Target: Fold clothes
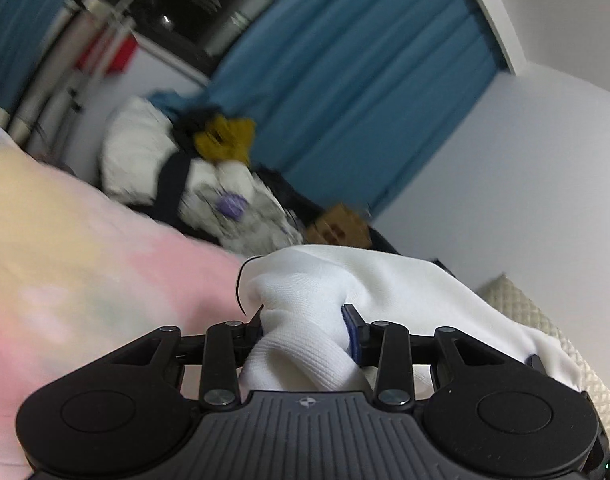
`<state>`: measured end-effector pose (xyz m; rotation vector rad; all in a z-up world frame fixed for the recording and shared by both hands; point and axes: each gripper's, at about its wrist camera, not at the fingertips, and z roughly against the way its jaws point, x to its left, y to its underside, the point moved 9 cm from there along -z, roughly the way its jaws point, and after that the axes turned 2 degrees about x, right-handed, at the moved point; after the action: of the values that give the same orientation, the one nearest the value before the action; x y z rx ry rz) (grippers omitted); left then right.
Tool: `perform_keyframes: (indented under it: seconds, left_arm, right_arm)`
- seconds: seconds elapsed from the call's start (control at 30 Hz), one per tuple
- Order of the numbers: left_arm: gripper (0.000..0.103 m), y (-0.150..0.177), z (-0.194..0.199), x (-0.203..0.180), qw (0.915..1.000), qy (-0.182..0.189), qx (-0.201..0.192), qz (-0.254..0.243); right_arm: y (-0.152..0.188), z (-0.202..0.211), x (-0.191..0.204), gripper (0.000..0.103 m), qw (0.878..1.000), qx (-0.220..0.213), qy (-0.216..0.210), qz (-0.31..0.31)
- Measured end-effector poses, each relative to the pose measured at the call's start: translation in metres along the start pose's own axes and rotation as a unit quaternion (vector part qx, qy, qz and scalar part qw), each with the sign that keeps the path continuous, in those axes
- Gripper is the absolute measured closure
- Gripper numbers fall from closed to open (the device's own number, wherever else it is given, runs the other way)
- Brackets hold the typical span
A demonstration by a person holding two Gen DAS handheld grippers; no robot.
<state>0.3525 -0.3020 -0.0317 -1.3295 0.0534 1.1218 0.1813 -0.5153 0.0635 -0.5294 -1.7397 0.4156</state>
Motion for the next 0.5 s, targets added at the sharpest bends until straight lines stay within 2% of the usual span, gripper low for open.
perform_keyframes:
  seconds: [0.13,0.2,0.27,0.33,0.4,0.5]
  left_arm:
    - [0.065,0.043,-0.081,-0.013,0.9990,0.012,0.039,-0.017]
    - [0.065,0.072,-0.113,-0.010,0.9976,0.005,0.065,-0.025]
    - [0.065,0.099,-0.137,-0.003,0.9942,-0.010,0.096,-0.046]
    - [0.065,0.124,-0.158,0.005,0.9886,-0.026,0.130,-0.070]
    - [0.062,0.147,-0.170,0.014,0.9820,-0.034,0.161,-0.092]
    - [0.058,0.164,-0.176,0.028,0.9769,-0.039,0.173,-0.119]
  right_arm:
    - [-0.023,0.020,-0.063,0.066,0.998,-0.045,0.034,0.006]
    - [-0.027,0.033,-0.101,0.066,0.997,-0.064,0.053,0.000]
    - [-0.017,0.050,-0.139,0.066,0.992,-0.073,0.095,-0.034]
    - [-0.004,0.069,-0.178,0.066,0.983,-0.078,0.144,-0.078]
    - [0.012,0.084,-0.214,0.067,0.970,-0.075,0.195,-0.128]
    - [0.032,0.100,-0.253,0.067,0.947,-0.065,0.250,-0.194]
